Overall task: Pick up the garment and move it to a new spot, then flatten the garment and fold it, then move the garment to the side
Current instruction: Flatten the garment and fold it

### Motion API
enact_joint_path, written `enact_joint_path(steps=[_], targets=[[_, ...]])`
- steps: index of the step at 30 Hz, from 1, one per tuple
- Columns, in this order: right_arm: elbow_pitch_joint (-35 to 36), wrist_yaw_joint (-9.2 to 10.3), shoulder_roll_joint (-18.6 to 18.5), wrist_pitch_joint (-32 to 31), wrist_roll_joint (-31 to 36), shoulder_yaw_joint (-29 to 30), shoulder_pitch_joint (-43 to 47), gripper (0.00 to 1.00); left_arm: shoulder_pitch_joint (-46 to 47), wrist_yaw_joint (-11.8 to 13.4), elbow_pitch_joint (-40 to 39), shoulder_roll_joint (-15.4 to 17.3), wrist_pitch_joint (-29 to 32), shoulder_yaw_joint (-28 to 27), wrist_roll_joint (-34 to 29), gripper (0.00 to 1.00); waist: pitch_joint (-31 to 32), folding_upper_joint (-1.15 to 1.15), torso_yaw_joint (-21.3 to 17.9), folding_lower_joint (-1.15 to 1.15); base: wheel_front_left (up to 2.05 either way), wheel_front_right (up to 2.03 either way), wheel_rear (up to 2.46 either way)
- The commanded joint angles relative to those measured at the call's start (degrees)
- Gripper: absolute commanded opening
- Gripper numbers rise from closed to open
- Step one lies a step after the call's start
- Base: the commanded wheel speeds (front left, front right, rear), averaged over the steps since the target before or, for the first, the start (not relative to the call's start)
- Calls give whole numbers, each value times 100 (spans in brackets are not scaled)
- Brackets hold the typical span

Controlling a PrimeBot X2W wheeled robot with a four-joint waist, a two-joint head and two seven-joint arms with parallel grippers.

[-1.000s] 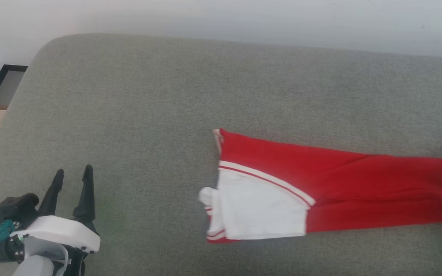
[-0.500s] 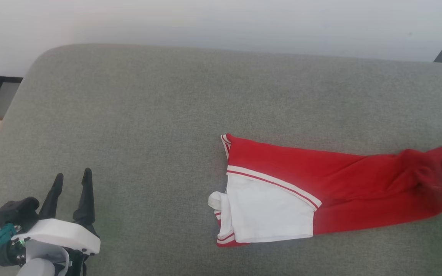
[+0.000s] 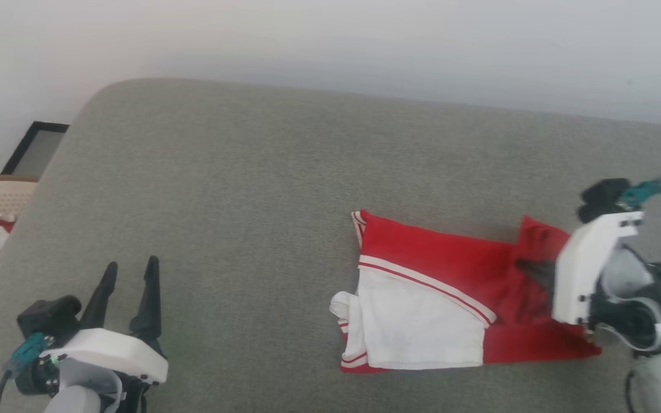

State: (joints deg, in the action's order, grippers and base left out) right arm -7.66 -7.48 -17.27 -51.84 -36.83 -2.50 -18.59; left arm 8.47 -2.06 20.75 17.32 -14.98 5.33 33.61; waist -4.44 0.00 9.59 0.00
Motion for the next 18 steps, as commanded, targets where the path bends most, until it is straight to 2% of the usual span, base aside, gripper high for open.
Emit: enact_joint_path(steps=[1, 8, 11, 18], targets=[[-51, -2, 119, 71, 42, -131, -118, 0, 112, -28, 44, -30, -16, 51, -88, 100, 38, 0, 119, 0, 0, 0, 0], [-453, -2, 452, 260, 144, -804, -361, 0, 364, -108, 215, -141, 23, 263, -110, 100, 96, 0, 477, 0, 0, 0, 0], [-688, -2, 487, 382, 232, -1050, -469, 0, 459, -137, 285, -199, 20, 337, -125, 100, 116, 0, 606, 0, 0, 0, 0], [-1370, -2, 747, 760, 245, -1487, -754, 0, 613, -217, 462, -278, 13, 462, -116, 100, 136, 0, 787, 0, 0, 0, 0]])
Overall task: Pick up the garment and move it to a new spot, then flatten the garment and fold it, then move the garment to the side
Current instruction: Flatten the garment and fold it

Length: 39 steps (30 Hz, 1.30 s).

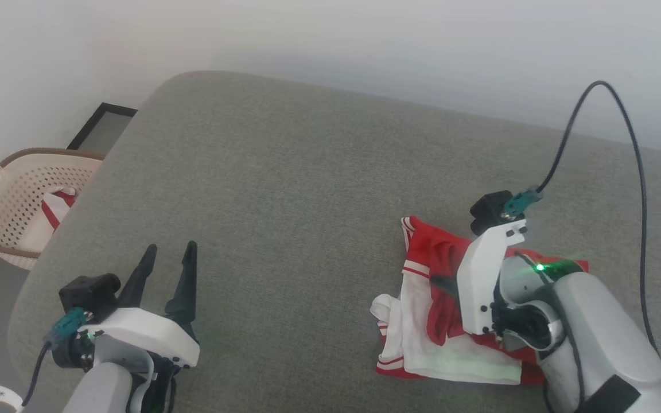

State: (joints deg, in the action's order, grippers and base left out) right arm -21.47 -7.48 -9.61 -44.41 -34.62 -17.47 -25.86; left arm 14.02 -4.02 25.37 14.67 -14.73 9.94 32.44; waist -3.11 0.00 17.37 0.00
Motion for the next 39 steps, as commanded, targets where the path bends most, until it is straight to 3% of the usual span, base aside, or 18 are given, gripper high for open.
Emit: enact_joint_path(steps=[1, 4, 5, 6, 8, 9, 14, 23, 39], targets=[[-88, -2, 21, 81, 30, -39, -62, 0, 73, -29, 20, -25, -14, 15, 9, 100, 6, 0, 26, 0, 0, 0, 0], [-416, -2, 80, 250, 44, -196, -168, 0, 118, -60, 88, -38, -22, 8, 56, 100, 15, 0, 57, 0, 0, 0, 0], [-516, -2, 92, 320, 43, -231, -206, 4, 133, -69, 104, -42, -24, 10, 64, 100, 15, 0, 62, 0, 0, 0, 0], [-595, -2, 93, 398, 58, -306, -243, 16, 143, -80, 121, -49, -26, 5, 81, 100, 16, 0, 64, 0, 0, 0, 0], [-729, -2, 86, 531, 46, -446, -297, 51, 143, -87, 150, -41, -31, -14, 100, 100, 16, 0, 54, 0, 0, 0, 0], [-791, -2, 85, 588, 14, -492, -333, 100, 138, -93, 165, -32, -32, -23, 104, 100, 16, 0, 41, 0, 0, 0, 0], [-944, -2, 33, 789, -113, -775, -505, 100, 102, -124, 198, 4, -45, -99, 118, 100, 36, 0, -72, 0, 0, 0, 0], [-544, -1, -369, 1313, -342, -1143, -624, 100, -35, -108, 168, 93, -44, -270, 95, 100, 118, 0, -372, 0, 0, 0, 0], [178, -2, -1167, 2815, -113, -552, -82, 100, -561, -33, -126, 287, -47, -691, -8, 100, 322, 0, -1188, 0, 0, 0, 0]])
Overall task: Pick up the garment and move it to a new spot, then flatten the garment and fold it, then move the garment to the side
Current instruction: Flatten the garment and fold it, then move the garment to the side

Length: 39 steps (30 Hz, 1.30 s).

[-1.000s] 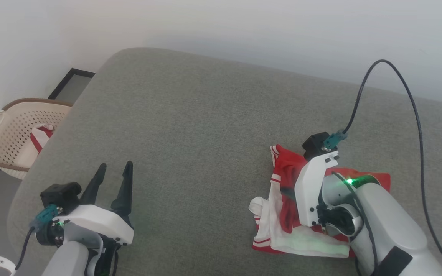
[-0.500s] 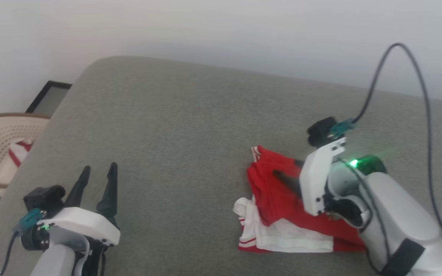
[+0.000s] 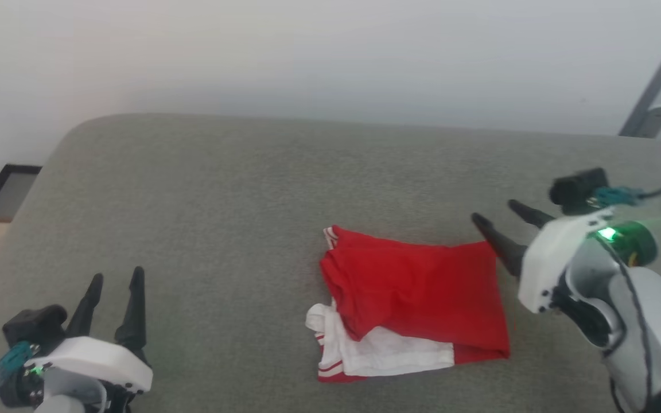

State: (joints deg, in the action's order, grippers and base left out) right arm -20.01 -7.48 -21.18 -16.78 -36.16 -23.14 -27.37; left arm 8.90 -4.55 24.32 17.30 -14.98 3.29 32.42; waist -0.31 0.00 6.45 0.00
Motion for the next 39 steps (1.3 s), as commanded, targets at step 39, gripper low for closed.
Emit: enact_joint_path(steps=[39], targets=[[479, -2, 158, 1828, 931, 1716, 1974, 100, -878, -67, -615, 87, -22, -659, -301, 100, 198, 0, -768, 0, 0, 0, 0]])
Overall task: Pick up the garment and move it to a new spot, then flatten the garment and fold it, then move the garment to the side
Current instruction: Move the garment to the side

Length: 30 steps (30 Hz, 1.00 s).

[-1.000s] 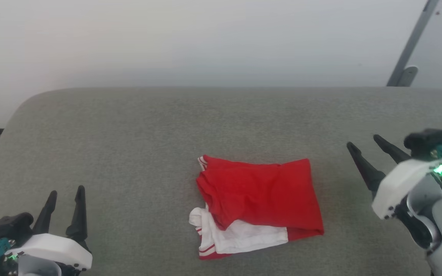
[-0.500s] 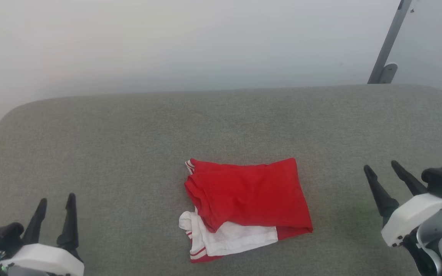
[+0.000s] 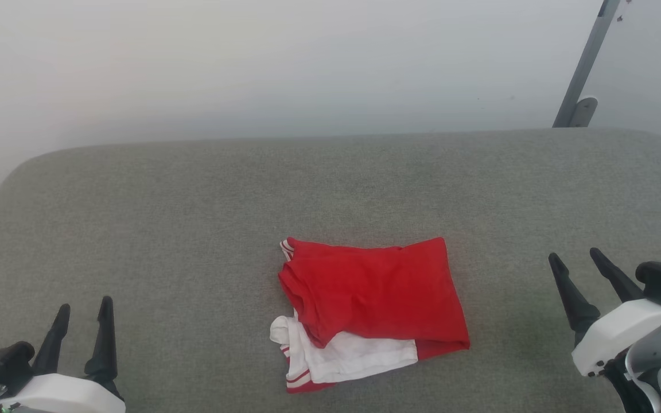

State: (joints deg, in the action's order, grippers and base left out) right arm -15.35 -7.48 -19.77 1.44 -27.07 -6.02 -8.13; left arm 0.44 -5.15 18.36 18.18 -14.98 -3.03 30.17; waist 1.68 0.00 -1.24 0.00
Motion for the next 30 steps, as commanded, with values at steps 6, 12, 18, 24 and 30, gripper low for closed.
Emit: enact_joint_path(steps=[6, 12, 18, 24, 30], targets=[[91, -2, 43, -65, 43, 46, 53, 100, -31, -19, -21, -12, -22, -15, -98, 100, -12, 0, 57, 0, 0, 0, 0], [103, -2, 57, -419, -65, -193, -3, 100, 39, 19, 27, -39, -16, 58, -112, 100, -30, 0, 216, 0, 0, 0, 0], [-108, -2, 14, -1200, -252, -532, -179, 100, 84, 8, 74, -89, 14, 183, -132, 100, -68, 0, 497, 0, 0, 0, 0], [-322, -2, 7, -1923, -531, -774, -475, 100, 204, -11, 91, -169, 42, 328, -131, 100, -233, 0, 799, 0, 0, 0, 0], [-711, -2, -34, -2550, -432, -851, -807, 100, 383, -55, 134, -241, 51, 494, -143, 100, -462, 0, 1095, 0, 0, 0, 0]])
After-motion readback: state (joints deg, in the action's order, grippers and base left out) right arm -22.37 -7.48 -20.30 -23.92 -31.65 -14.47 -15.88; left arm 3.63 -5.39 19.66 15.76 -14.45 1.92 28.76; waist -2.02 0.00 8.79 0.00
